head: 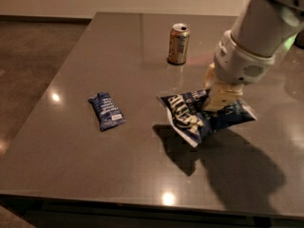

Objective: Move blue chip bag near rxbar blueberry

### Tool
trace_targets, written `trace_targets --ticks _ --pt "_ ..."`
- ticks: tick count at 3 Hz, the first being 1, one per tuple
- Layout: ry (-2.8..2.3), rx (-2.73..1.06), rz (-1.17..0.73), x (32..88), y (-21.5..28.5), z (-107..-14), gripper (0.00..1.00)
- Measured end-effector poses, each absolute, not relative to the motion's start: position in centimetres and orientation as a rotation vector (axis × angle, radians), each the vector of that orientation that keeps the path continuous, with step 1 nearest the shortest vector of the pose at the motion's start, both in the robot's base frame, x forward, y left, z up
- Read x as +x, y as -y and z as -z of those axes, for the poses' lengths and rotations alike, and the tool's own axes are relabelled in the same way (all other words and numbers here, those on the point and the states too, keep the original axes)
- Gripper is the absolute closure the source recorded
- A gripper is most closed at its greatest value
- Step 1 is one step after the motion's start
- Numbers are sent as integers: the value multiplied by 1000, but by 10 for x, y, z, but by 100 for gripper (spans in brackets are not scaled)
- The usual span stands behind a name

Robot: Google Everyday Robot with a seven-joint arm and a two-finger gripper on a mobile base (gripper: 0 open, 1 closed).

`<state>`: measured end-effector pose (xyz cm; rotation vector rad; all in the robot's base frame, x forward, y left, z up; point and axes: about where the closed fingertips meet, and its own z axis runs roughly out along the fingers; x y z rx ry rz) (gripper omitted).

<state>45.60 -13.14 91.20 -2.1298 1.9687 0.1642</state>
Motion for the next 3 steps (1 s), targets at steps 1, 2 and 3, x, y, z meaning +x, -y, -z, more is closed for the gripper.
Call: trace_targets --ticks 1,2,3 --pt "-1884 -2135 -286 463 80 -923 100" --pt "-1855 -2141 -365 480 34 -917 98" --pt "-1852 -2144 -373 489 14 -913 76"
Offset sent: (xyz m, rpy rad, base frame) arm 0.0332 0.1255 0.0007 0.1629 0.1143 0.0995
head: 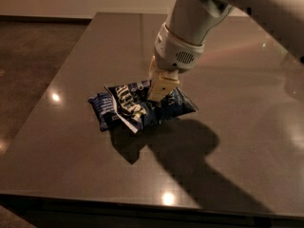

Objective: Move blue chip bag near rxbar blueberry

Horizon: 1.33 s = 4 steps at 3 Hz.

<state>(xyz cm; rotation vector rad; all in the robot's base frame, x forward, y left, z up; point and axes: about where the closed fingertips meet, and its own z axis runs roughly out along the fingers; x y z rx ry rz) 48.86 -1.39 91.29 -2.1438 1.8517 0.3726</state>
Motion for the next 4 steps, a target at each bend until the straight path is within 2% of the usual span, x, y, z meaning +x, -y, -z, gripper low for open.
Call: trace_targets --ticks 2,3,4 --pt "-1841 -2137 -384 496 -12 -908 13" --pt "-1838 -2137 -382 496 -14 -908 0" --pt "-1838 -2137 -382 496 -14 -908 0"
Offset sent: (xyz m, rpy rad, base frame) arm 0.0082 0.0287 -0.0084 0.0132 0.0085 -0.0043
